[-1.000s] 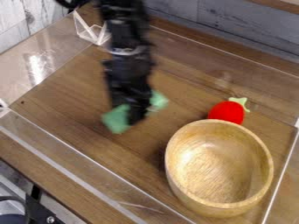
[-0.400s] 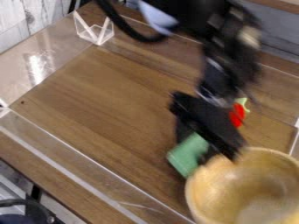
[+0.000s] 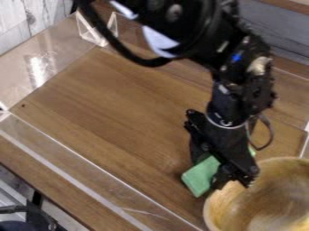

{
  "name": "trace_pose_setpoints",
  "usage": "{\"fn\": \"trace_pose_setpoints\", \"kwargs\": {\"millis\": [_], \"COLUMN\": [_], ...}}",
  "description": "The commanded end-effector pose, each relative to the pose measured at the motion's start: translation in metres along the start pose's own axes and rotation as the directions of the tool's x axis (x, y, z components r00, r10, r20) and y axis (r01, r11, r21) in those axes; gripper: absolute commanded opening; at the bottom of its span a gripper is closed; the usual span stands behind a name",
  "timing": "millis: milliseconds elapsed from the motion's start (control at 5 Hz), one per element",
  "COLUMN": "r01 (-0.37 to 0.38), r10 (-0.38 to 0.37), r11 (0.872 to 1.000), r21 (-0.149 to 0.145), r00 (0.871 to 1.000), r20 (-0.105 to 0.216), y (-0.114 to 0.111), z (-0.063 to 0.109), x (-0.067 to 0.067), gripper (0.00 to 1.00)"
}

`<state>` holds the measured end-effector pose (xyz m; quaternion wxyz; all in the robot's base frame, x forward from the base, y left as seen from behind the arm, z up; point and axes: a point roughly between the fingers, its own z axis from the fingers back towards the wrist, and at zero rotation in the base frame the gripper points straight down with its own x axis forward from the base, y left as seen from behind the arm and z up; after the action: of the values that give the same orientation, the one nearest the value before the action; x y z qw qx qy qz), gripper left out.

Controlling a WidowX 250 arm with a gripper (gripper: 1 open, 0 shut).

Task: Put the green block in the brown bowl

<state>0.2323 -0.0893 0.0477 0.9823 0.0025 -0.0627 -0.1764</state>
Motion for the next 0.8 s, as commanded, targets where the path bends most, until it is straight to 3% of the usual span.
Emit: {"fn": "trace_pose_setpoints", "kwargs": {"millis": [0,200,600], "r01": [0.01,0.022,-0.126], "r10": [-0.01,-0.022,0.124], "r11": [1.0,1.0,0.992], "r21": [0.004,-0.003,0.02], "r00": [0.999,0.998,0.99], "r20": [0.046,0.058,0.068], "y": [0.014,0.023,0.007], "z": [0.01,0.016,0.034], "x": [0.002,0.001,0.008], "gripper": [0.0,0.0,0.0]}}
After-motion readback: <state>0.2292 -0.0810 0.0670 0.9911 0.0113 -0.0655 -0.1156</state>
